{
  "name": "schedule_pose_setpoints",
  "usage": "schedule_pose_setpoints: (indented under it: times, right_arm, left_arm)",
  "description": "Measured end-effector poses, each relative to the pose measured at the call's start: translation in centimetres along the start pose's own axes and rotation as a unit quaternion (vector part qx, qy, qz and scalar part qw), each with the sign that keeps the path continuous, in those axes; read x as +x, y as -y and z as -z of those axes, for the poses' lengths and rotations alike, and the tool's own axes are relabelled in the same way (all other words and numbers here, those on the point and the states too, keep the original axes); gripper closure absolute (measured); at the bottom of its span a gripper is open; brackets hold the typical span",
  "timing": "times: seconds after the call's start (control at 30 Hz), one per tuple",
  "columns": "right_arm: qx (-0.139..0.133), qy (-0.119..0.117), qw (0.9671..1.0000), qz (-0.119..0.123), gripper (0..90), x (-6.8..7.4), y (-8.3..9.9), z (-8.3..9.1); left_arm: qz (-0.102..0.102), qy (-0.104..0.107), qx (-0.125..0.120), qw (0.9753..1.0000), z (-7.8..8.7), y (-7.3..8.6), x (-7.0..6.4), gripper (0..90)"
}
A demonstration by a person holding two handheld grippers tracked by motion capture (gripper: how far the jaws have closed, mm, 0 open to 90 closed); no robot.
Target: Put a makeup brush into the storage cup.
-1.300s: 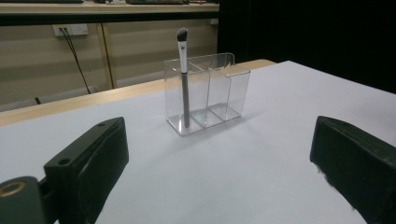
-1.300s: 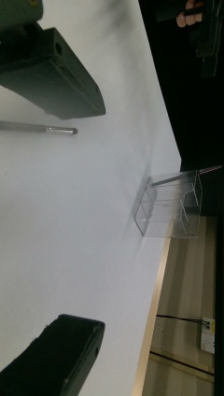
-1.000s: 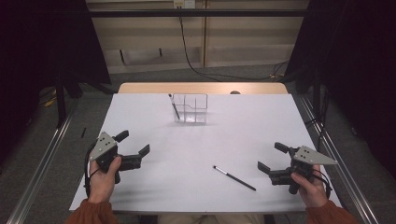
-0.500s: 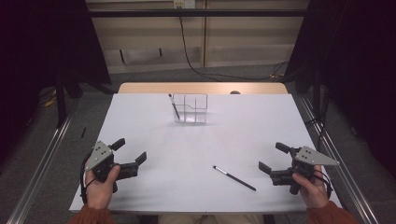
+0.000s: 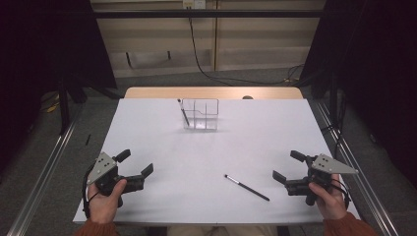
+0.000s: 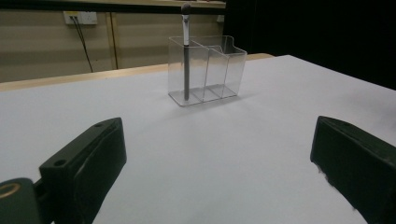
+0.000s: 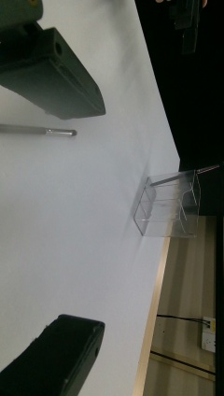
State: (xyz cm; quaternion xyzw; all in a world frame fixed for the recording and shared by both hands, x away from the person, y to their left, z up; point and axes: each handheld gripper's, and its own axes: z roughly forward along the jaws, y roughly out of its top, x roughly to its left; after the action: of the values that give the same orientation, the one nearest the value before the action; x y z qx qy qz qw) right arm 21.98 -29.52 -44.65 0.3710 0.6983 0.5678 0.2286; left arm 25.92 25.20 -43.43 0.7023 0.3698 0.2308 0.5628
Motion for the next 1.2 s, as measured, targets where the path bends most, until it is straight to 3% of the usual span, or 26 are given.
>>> schedule_pose_setpoints:
  times: [0.37,0.67,0.87,1.2]
  right_arm:
    - [0.008,0.003,1.0,0.002,1.3,0.2,-0.8,-0.5]
    - [0.018,-0.015,0.9996,0.015,1.2,0.6,-1.7,-1.3]
    - [0.032,-0.03,0.999,0.009,1.7,0.8,-2.5,-2.6]
    - [0.056,-0.054,0.9966,0.025,1.8,1.6,-3.7,-5.3]
  left_arm:
    - [0.002,-0.003,-0.001,1.0,0.5,0.1,0.0,3.4]
    - [0.001,-0.002,0.002,1.0,0.5,0.2,0.0,3.4]
    - [-0.006,0.0,0.001,1.0,0.3,0.3,0.1,3.4]
    - [-0.008,0.0,0.003,1.0,0.4,0.3,0.1,3.3]
